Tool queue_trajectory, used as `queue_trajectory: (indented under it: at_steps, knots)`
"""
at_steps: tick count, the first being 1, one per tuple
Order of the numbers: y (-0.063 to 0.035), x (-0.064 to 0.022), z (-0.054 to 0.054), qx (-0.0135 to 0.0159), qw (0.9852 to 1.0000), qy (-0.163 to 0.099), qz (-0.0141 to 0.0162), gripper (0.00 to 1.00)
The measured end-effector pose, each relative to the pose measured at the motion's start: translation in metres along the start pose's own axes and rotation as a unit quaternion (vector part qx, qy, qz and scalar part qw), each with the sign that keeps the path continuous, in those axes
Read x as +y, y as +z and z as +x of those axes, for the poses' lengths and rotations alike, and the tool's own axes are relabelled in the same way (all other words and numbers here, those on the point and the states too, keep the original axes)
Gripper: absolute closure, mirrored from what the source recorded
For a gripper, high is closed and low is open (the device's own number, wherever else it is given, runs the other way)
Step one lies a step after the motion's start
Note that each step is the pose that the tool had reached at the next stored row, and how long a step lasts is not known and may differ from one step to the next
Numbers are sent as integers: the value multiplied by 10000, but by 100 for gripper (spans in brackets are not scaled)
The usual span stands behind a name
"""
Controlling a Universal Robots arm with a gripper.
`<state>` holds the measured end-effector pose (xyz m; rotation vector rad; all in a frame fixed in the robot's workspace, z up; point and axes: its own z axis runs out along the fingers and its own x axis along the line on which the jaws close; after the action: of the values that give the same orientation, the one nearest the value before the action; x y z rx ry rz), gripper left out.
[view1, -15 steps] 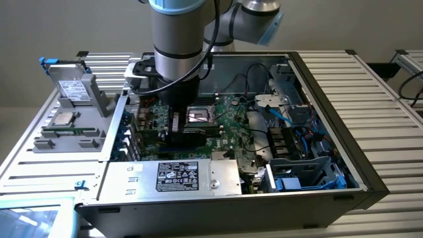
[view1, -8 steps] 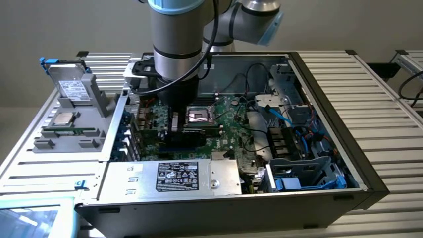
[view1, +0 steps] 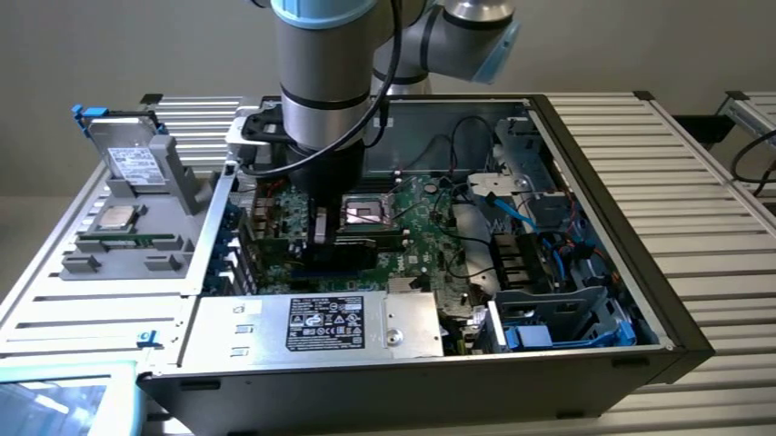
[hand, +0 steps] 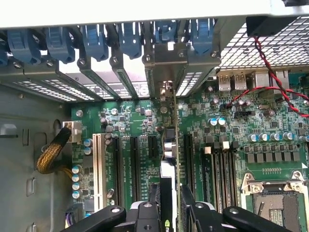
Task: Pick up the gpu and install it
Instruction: 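Insert the gpu into the slot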
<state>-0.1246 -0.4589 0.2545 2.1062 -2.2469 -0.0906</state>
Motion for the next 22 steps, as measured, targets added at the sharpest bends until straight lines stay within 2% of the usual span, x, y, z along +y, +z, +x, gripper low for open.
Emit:
queue_trajectory:
  at_steps: [6,8,10,14,16,20,22]
  knots:
    - [1,-1,0,0,10000,-3,0,72]
    - [1,-2,4,-14,10000,-7,-2,72]
    - [3,-2,10,-51,10000,-14,-5,72]
    - [4,-3,21,-151,9999,-31,-15,72]
    - [4,-2,24,-188,9998,-35,-17,72]
    - [-11,-2,24,-234,9997,-39,-22,72]
    - [-63,3,26,-231,9997,-39,-33,72]
